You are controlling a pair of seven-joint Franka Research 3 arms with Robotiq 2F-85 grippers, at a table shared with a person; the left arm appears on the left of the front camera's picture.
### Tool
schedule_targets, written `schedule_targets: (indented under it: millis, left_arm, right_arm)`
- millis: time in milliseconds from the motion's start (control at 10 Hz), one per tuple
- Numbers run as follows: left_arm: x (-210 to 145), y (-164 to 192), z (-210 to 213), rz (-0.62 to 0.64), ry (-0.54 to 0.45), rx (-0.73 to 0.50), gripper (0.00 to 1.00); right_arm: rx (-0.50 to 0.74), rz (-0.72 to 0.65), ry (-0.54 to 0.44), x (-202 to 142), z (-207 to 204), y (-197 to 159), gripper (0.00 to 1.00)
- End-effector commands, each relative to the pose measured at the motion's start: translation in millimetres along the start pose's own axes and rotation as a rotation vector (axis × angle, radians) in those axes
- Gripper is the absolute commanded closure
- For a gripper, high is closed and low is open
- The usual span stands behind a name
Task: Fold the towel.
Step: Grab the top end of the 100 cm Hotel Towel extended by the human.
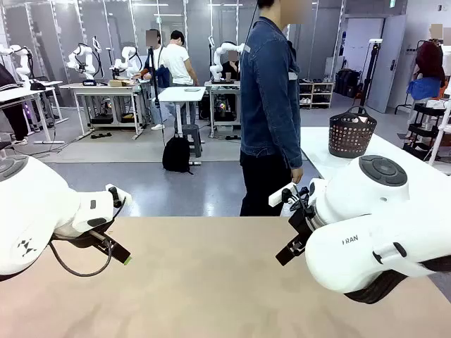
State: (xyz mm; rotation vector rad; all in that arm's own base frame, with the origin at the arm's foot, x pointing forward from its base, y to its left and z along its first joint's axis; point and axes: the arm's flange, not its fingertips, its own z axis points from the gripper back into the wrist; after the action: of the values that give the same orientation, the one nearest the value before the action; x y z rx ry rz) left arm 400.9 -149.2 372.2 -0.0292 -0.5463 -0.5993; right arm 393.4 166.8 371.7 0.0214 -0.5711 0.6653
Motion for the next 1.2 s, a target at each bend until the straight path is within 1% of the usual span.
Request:
schedule_targets:
  millis: [0,1000,1100]
  left_arm:
    - [0.1,-0.2,0.0,0.000,0.000,0.000,0.00]
    - [0.1,-0.3,0.0,-0.001,0.000,0.000,0.00]
    - [5.8,-1.2,16.9,0.027,-0.005,-0.083,0.00]
  right_arm:
    - [0.000,0.000,0.000,0.0,0.0,0.0,0.00]
    - [0.000,0.002,0.000,0.0,0.0,0.1,0.00]
    - [0.075,0.017,0.008,9.0,20.9,-8.3,0.00]
